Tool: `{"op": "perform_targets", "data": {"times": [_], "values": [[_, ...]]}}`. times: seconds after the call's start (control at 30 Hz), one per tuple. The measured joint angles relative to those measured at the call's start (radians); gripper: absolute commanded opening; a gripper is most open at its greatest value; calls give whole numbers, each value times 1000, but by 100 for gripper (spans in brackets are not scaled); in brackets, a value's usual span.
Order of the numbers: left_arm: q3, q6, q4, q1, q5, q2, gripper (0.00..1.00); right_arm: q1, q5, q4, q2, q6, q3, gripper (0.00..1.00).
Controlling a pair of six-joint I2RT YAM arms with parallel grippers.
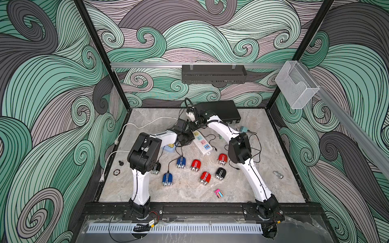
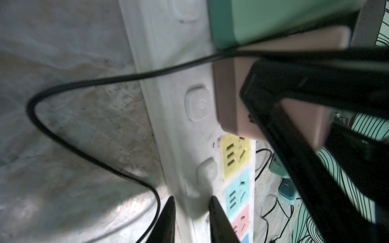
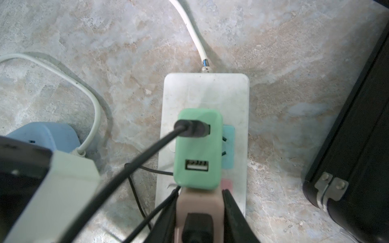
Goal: Unplug the electric shaver
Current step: Remove the plug from the socket.
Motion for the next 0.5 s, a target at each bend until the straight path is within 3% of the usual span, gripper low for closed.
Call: {"op": "perform_targets", "data": {"times": [0.5], "values": [[-5, -10, -4, 0, -2, -6, 24, 21, 61, 8, -13, -24, -16, 25]]}}
